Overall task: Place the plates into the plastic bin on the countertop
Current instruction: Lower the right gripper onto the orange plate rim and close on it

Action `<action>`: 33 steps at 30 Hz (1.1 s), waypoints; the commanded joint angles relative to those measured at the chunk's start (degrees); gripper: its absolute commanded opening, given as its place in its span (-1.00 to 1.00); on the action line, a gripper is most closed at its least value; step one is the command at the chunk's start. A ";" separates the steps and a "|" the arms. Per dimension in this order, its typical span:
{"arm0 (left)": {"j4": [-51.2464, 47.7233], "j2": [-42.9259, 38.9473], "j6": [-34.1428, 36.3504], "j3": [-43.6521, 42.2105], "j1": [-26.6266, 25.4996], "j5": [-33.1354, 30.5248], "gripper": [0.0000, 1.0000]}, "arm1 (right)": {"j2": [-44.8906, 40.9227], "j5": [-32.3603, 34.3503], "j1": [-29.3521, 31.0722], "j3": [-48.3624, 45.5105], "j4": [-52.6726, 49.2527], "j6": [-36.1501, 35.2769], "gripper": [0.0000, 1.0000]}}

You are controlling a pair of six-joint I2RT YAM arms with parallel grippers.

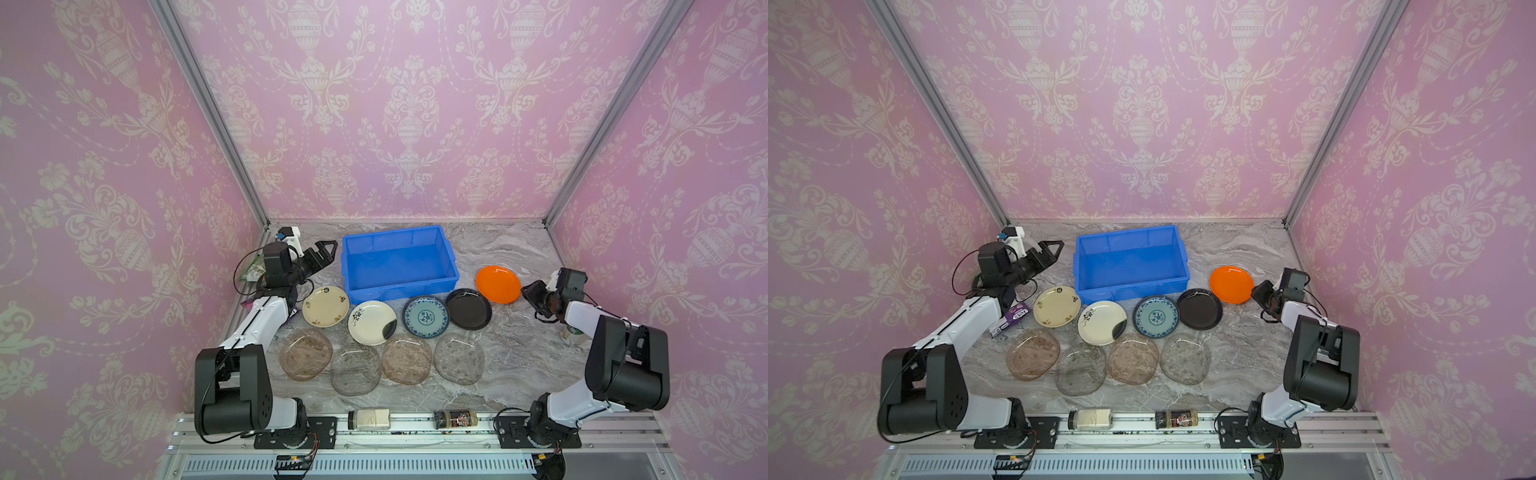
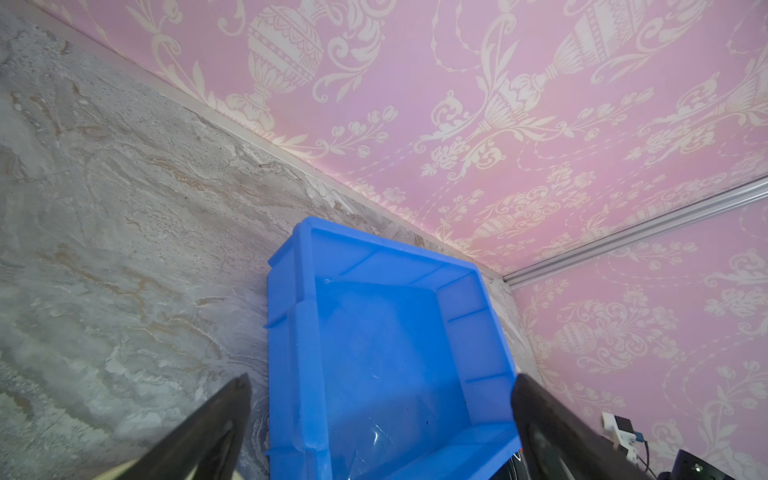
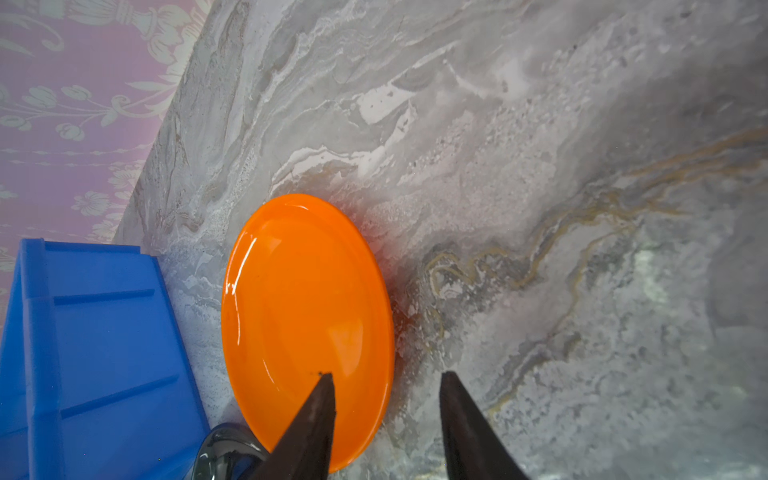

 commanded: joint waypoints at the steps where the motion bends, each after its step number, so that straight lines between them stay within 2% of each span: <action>1: 1.83 -1.21 -1.26 -1.21 -0.53 1.48 0.99 | 1.42 -1.26 0.67 -0.50 2.83 1.02 -0.15; 7: 4.46 0.18 -2.25 -2.84 -0.53 1.56 0.99 | 4.57 -1.89 0.96 -0.23 4.76 2.88 -0.17; 15: 8.07 2.90 -4.09 -3.84 -0.53 2.74 0.99 | 8.74 -6.47 0.96 -0.55 10.54 6.59 -0.26; 24: 8.03 3.82 -4.16 -3.42 -0.51 2.79 0.99 | 12.89 -8.86 0.86 2.40 8.16 7.26 -0.36; 27: 8.01 3.89 -4.12 -3.40 -0.53 2.79 0.99 | 13.64 -9.27 0.87 2.87 7.66 7.26 -0.42; 33: 7.32 3.20 -3.62 -3.99 -0.51 1.01 0.99 | 14.46 -10.47 0.61 2.90 8.13 7.70 -0.68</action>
